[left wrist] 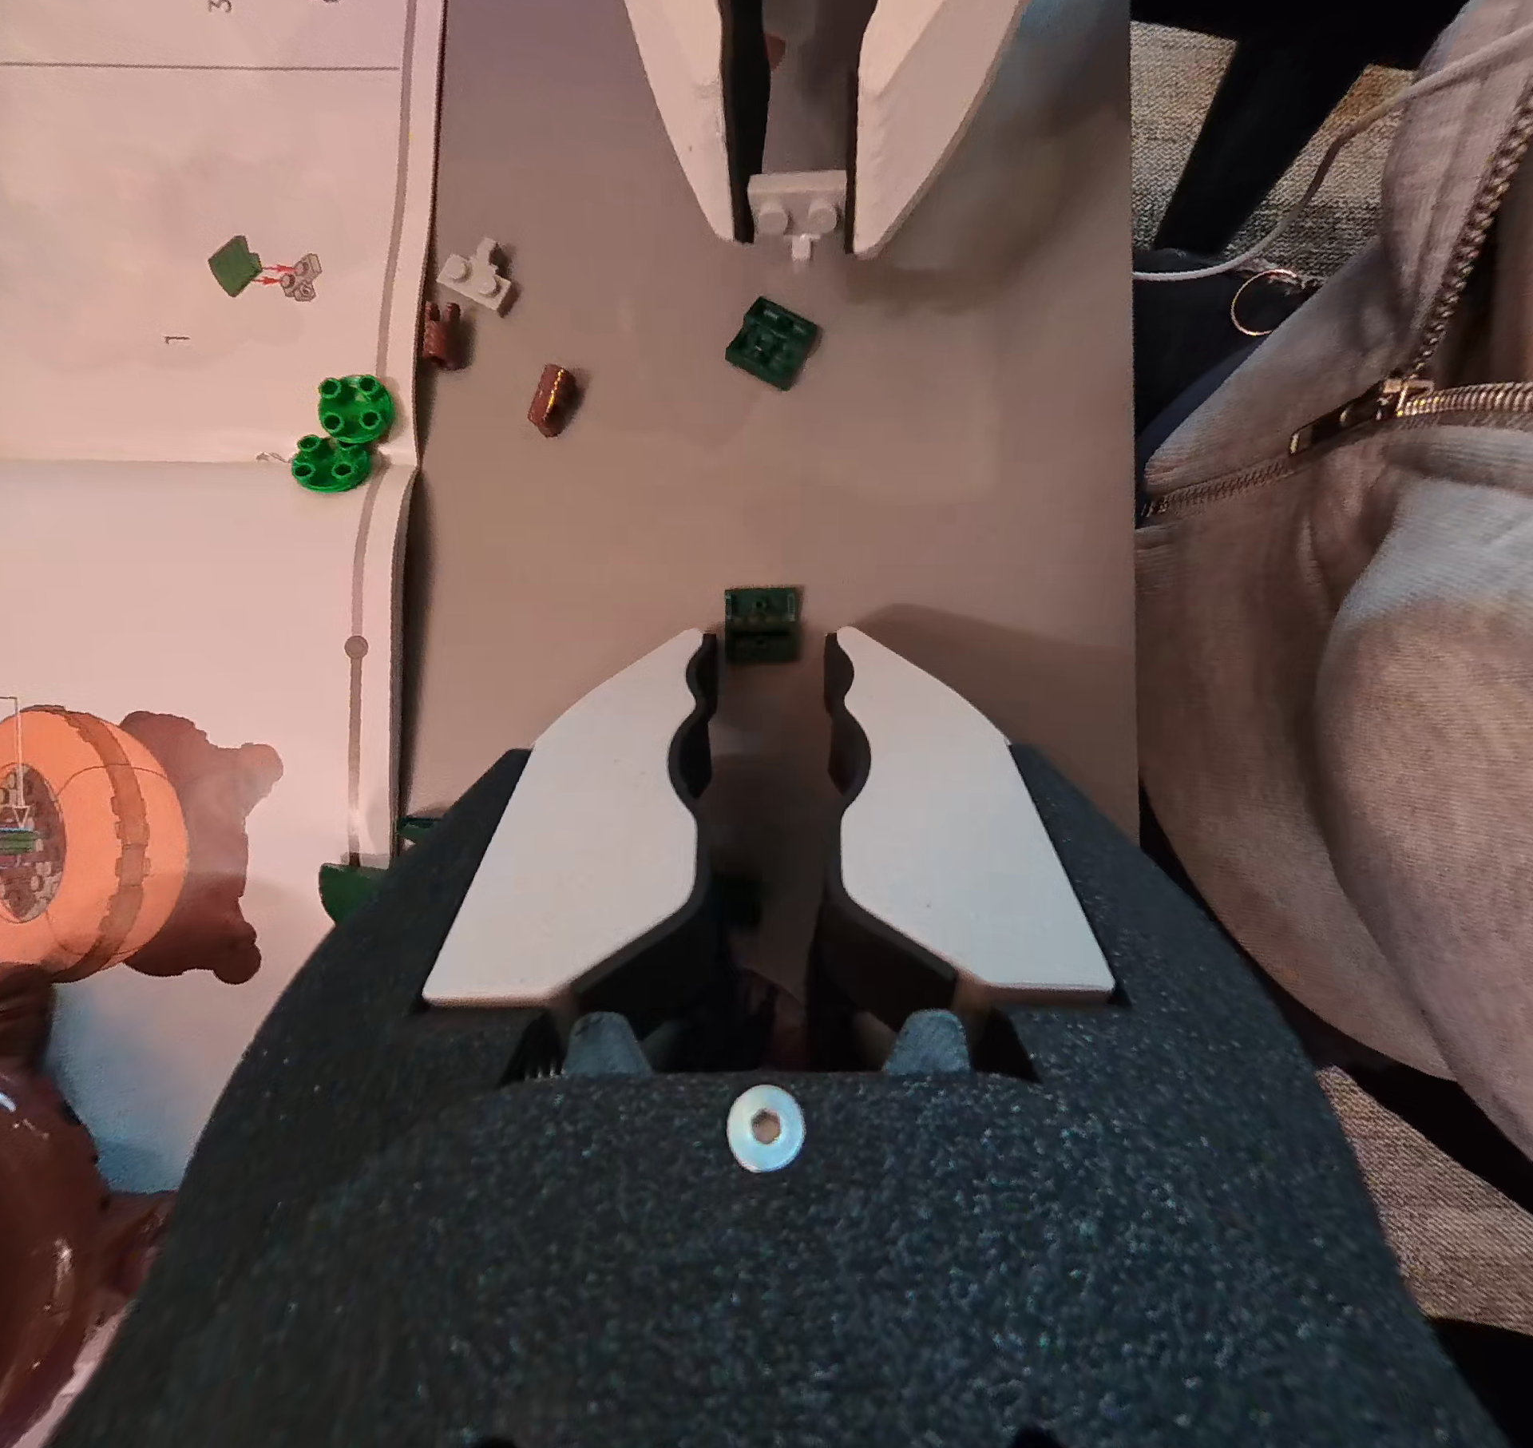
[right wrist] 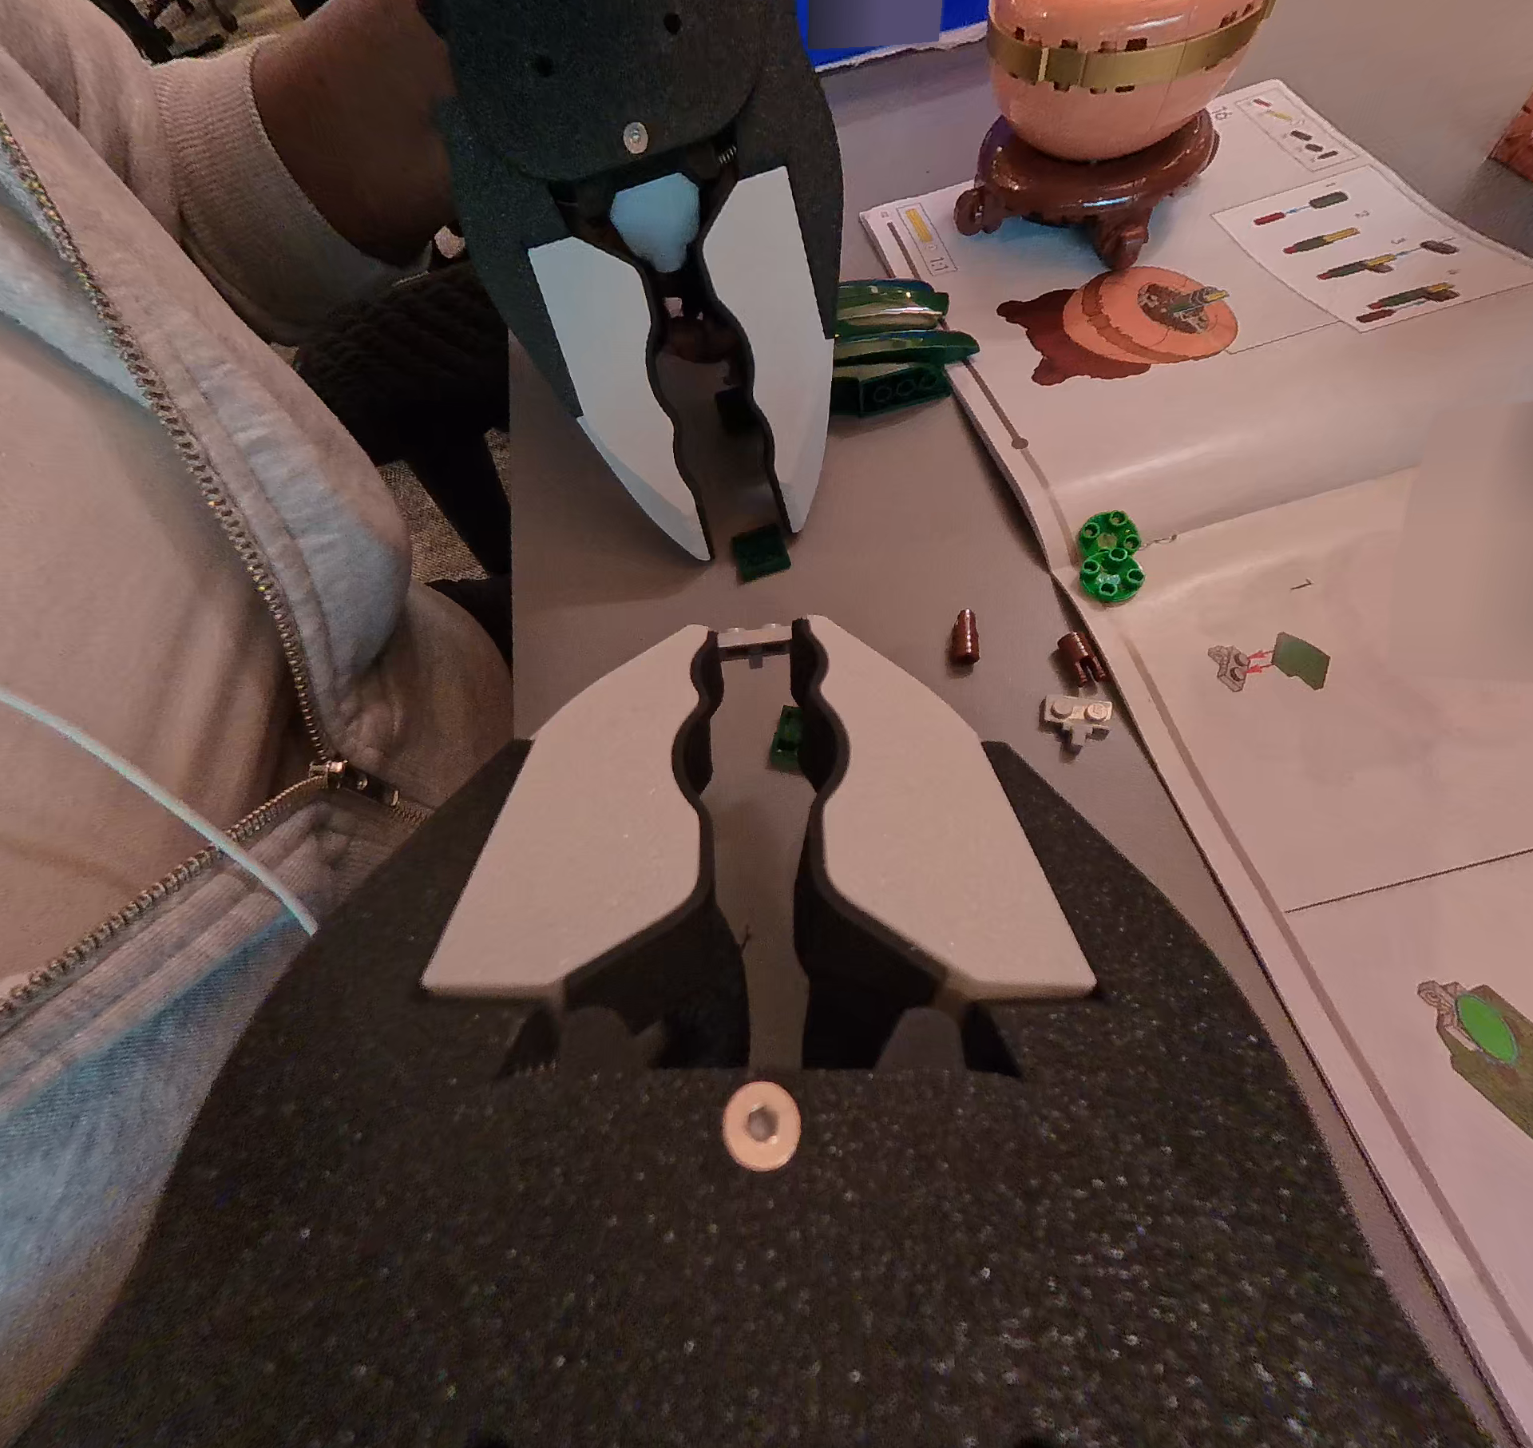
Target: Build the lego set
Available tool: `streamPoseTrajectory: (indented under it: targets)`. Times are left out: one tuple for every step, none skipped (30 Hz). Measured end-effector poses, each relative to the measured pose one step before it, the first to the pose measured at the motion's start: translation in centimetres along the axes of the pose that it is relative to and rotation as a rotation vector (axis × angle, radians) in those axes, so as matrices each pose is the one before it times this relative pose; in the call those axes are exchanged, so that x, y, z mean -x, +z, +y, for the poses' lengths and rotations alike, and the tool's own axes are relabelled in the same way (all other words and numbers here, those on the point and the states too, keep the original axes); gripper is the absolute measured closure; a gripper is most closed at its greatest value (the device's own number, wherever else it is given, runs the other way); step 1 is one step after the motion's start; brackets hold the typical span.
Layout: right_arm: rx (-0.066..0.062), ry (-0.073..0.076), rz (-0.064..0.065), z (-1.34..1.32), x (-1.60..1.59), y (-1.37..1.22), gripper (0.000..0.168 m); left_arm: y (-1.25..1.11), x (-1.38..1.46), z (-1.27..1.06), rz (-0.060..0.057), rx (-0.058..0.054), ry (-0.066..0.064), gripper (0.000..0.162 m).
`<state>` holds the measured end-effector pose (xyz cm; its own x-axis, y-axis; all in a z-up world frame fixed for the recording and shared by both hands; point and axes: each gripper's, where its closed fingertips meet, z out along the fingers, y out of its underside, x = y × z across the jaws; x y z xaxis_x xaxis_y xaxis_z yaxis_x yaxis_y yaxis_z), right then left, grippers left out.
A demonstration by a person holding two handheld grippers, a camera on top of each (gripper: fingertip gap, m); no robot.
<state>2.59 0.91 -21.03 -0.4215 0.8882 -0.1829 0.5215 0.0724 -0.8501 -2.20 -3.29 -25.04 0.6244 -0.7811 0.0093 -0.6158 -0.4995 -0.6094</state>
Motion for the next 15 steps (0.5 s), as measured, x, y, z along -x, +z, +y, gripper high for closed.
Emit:
streamPoseTrajectory:
  targets:
    - [0.0002, 0.0020, -0.0015, 0.036, 0.006, -0.008, 0.152, 0.038, -0.003, -0.053, -0.0004, -0.0009, 0.0010, 0.138]
    - [0.0001, 0.0013, -0.0012, 0.019, -0.025, 0.011, 0.152, 0.036, 0.018, -0.053, 0.0004, -0.0017, -0.0014, 0.138]
    - [-0.0005, 0.0004, -0.0008, -0.007, -0.015, 0.014, 0.152, 0.037, 0.026, -0.058, 0.0011, -0.0026, 0.0001, 0.138]
    - [-0.0010, 0.0004, -0.0008, -0.006, 0.009, -0.005, 0.152, 0.037, 0.027, -0.066, 0.0005, -0.0044, -0.0014, 0.139]
    - [-0.0007, 0.0007, -0.0005, -0.013, -0.011, 0.003, 0.152, 0.045, 0.064, -0.065, 0.0001, -0.0056, -0.0037, 0.141]
    - [-0.0008, 0.0007, -0.0009, -0.013, -0.023, -0.005, 0.152, 0.032, 0.039, -0.051, 0.0022, -0.0059, -0.0062, 0.142]
    - [-0.0004, 0.0004, -0.0003, -0.019, 0.014, 0.051, 0.153, 0.002, 0.036, -0.011, 0.0060, -0.0043, -0.0082, 0.143]
    - [-0.0001, -0.0002, 0.0009, -0.007, -0.008, 0.012, 0.153, 0.001, 0.015, 0.003, 0.0048, -0.0051, -0.0051, 0.143]
    - [0.0001, -0.0005, 0.0011, -0.009, -0.026, 0.014, 0.152, 0.009, 0.008, -0.002, 0.0015, -0.0050, 0.0018, 0.144]
    - [0.0000, -0.0001, 0.0011, -0.039, -0.019, 0.025, 0.153, 0.025, 0.000, -0.018, -0.0027, -0.0050, 0.0046, 0.145]
    - [-0.0020, -0.0001, 0.0013, -0.041, 0.033, -0.063, 0.152, 0.003, 0.104, -0.026, -0.0109, -0.0083, -0.0039, 0.146]
    - [-0.0053, 0.0000, 0.0028, -0.085, 0.010, -0.122, 0.152, -0.085, 0.500, -0.130, -0.0339, -0.0229, -0.0212, 0.146]
    - [-0.0083, 0.0010, 0.0035, -0.102, -0.003, -0.144, 0.153, -0.422, 0.469, -0.622, -0.0264, -0.0624, -0.0352, 0.147]
    - [-0.0094, 0.0033, 0.0035, -0.119, 0.019, -0.215, 0.152, -0.851, 0.384, -1.454, -0.0150, -0.1142, -0.0533, 0.147]
    - [-0.0083, 0.0045, 0.0050, -0.087, -0.040, -0.194, 0.153, -1.177, 0.509, -2.142, -0.0134, -0.1562, -0.0771, 0.147]
